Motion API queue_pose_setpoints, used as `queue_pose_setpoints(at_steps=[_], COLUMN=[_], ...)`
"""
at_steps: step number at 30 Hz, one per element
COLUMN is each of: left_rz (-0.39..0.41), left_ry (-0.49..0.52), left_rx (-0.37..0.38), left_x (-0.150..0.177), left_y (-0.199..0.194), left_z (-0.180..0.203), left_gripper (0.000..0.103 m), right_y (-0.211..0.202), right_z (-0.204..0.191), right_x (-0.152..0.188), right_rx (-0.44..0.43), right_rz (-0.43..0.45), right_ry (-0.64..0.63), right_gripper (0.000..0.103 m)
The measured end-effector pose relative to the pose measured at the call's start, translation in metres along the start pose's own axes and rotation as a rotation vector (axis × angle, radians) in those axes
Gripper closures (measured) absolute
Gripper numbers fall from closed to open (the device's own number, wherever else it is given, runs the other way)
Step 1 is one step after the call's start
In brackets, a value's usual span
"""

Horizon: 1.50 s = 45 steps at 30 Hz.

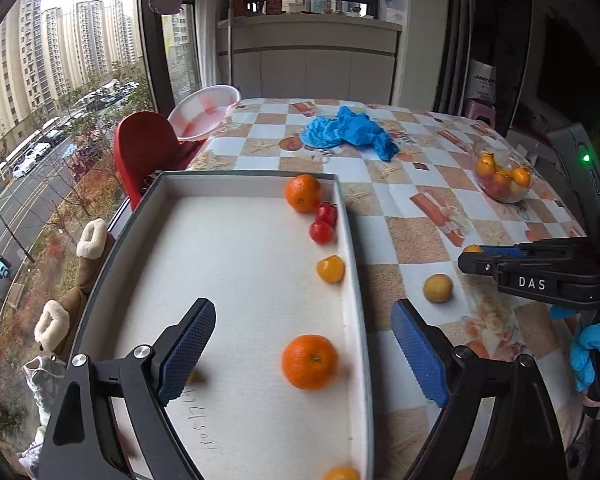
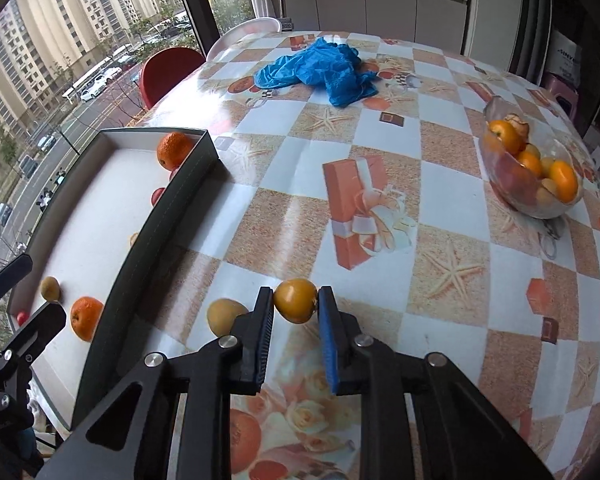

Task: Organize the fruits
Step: 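Close the right tool on a small orange fruit, then lower the small orange fruit onto the table and open the right tool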

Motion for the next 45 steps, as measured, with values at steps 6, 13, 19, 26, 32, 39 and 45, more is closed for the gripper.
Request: queue_pose_setpoints(at_steps=[6,13,19,26,32,39,45], left_rz=[-0.03,-0.081,-0.112,-0.11,-0.094,-0.093,-0.092], left_ry=[0.078,0.111,0.127,0.115,0.093,0.092,0.092], left_rx=[0.107,0.101,0.084,0.086,0.093,0.093,0.093], left_x=[-0.002,0.012,0.018,0.023,0.026,0.026,0.027], left_y=[0.004,0.025,0.039,0.042,0.044,0.044,0.044], left_z=[0.082,0.137,0.146,0.144,0.142,0.142,0.142], left_gripper=[0.013,0.013,0.013,0.005,0.0,0.0,0.0], right_y=[-0.033,-0.056,-0.057,-0.05,-0.041,-0.041,-0.044], right_z=[0.058,0.121,0.137,0.145,0.143,0.143,0.143], right_x=[0.033,0.075,0.08,0.073,0.074,0.074,0.076], right_rx=[0.074,0.124,0.128,0.151,0.151,0.148,0.147], right_rz=[0.062,0.123,0.162,0.188,0.167,0.171,0.179], right_ry=[0.013,0.064,0.078,0.103,0.079,0.08,0.081], right_gripper=[0.079,0.078,0.023,0.015,0.0,0.0,0.0])
Point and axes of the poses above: each gripper's, at about its wrist camera, not at the fingertips, and y roughly the way its jaws point, z to its right, x to its underside, the point moved 9 cm from there along y, roughly the way its jaws point, and after that the axes turned 15 degrees about y, right-handed, at the moved point
